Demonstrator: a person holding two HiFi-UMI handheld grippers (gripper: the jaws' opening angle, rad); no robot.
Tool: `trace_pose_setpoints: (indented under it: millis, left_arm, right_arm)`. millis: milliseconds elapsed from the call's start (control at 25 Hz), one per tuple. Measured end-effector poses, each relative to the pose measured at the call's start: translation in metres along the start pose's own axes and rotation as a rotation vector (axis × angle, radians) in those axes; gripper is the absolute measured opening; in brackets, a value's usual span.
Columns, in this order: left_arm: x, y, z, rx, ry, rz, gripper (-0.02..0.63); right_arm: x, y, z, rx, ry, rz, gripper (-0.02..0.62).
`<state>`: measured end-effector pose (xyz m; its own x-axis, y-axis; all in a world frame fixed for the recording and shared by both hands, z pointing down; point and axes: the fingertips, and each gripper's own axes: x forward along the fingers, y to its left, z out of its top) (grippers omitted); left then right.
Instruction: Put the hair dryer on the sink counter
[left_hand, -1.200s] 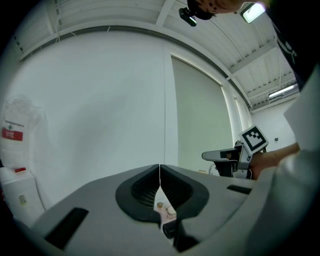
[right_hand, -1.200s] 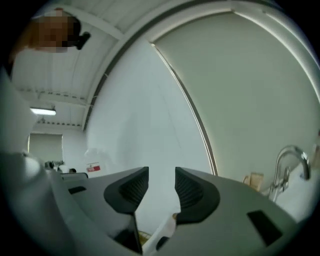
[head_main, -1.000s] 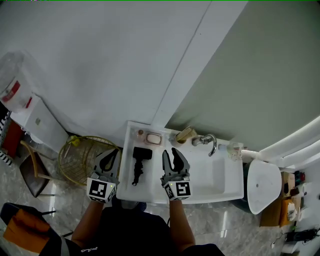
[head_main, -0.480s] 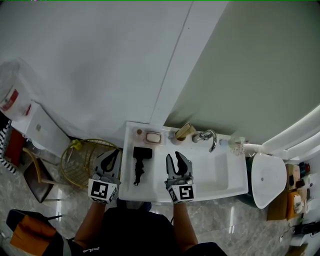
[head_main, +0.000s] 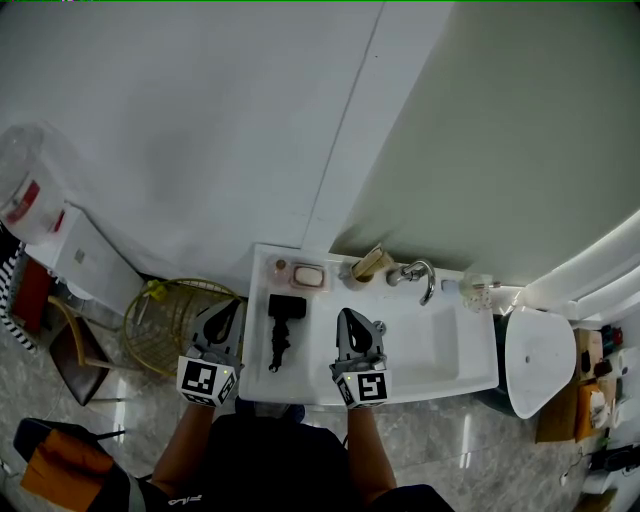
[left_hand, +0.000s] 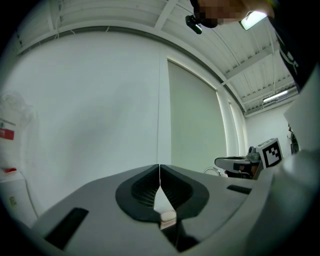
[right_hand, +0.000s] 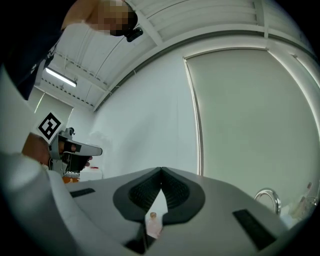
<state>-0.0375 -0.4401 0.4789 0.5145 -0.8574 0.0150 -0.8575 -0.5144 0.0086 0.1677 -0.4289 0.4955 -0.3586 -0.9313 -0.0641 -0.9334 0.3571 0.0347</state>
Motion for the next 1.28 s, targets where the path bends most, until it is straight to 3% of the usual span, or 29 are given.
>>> trace_pose_setpoints:
  millis: [160,360,520,720,960,1280]
  left_arm:
    - [0.001,-0.001,0.000,0.009,-0.005,-0.001,0.026]
    - [0.003,0.001,-0.001,-0.032,-0.007,-0.006,0.026]
    - [0.004,0.001,-0.004,-0.040,0.003,-0.007,0.026]
    - [0.004,0.007,-0.008,-0.119,0.015,0.006,0.026]
    - [0.004,0.007,-0.011,-0.109,0.024,0.010,0.026]
    - [0.005,0.005,-0.011,-0.103,0.023,0.001,0.026]
  right_arm:
    - [0.001,0.002,0.006,-0.010,-0.010,0.015,0.029]
    - [0.006,0.014,0.015,-0.104,-0.034,0.064,0.028]
    - [0.007,0.013,0.018,-0.094,-0.030,0.059,0.029]
    - [0.007,0.010,0.014,-0.092,-0.025,0.044,0.029]
    - [0.006,0.009,0.011,-0.092,0.047,0.031,0.029]
    - [0.004,0.006,0.005,-0.070,0.012,0.029,0.029]
